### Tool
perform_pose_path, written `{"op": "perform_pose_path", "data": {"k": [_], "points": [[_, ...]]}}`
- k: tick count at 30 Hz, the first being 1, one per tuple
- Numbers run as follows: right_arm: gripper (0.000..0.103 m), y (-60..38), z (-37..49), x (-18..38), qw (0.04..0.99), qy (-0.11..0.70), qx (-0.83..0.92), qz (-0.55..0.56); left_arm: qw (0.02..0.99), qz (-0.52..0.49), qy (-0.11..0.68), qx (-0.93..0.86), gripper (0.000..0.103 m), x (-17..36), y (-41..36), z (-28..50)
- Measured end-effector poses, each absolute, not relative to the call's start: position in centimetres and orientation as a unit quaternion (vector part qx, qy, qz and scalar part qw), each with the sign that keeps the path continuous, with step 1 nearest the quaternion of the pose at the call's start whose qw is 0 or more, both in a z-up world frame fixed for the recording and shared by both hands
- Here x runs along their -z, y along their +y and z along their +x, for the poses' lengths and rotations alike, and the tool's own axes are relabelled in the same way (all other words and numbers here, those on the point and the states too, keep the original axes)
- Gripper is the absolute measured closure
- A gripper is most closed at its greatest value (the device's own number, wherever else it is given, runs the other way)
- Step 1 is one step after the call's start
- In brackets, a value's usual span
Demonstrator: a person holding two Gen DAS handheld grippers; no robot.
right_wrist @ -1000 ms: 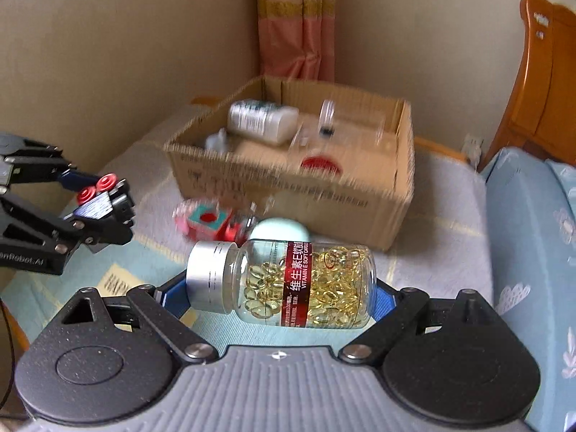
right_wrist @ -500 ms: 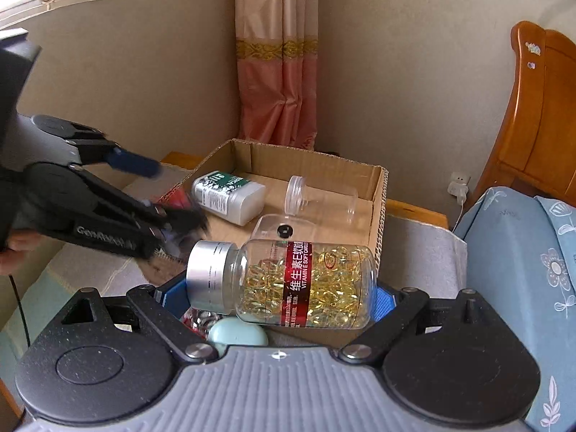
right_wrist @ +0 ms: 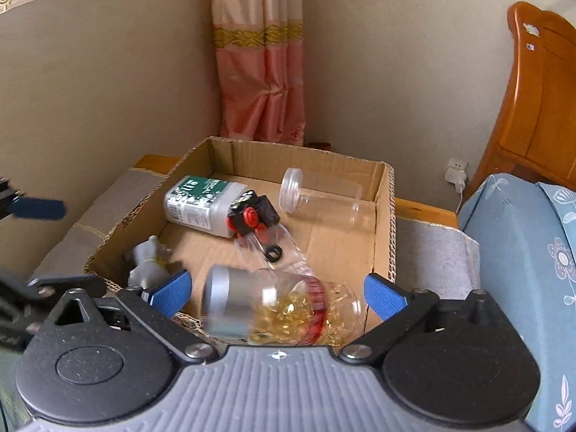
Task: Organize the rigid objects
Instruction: 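Carry toy block and capsule bottle into the box while opening both tools, then move both tools back from the box toward the remaining items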
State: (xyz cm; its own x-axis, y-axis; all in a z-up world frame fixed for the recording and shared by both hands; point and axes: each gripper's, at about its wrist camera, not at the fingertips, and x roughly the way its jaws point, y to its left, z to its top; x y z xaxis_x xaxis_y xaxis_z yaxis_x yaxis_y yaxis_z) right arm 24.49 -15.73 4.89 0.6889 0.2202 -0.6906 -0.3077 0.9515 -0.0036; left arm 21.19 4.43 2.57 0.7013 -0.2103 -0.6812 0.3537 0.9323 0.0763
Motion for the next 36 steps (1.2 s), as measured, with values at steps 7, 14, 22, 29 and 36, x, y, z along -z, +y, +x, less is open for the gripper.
{"op": "perform_pose_path", "data": {"k": [7, 14, 22, 29, 36], "points": [[0.0, -16.2, 22.8, -4.8, 0.915, 0.373, -0.137, -0.063, 0.918, 0.07, 0.359, 0.151, 0.005, -2.0, 5.3, 20.0], [0.0, -17.0, 20.0, -4.0, 0.915, 0.376, -0.13, -0.062, 0.919, 0.042, 0.366, 0.137, 0.004, -1.3, 5.9, 18.5], [0.0, -17.9, 16.7, -1.4, 0.913, 0.389, -0.12, -0.035, 0.925, 0.032, 0.36, 0.121, 0.001, -0.1, 5.5, 16.2], [0.0, -17.2, 13.7, 2.8, 0.9, 0.421, -0.101, -0.058, 0.916, 0.04, 0.38, 0.122, 0.001, 1.7, 4.7, 15.0], [0.0, -17.1, 12.7, 5.2, 0.89, 0.443, -0.089, -0.055, 0.904, 0.026, 0.408, 0.13, 0.001, 3.5, 4.1, 14.8]]}}
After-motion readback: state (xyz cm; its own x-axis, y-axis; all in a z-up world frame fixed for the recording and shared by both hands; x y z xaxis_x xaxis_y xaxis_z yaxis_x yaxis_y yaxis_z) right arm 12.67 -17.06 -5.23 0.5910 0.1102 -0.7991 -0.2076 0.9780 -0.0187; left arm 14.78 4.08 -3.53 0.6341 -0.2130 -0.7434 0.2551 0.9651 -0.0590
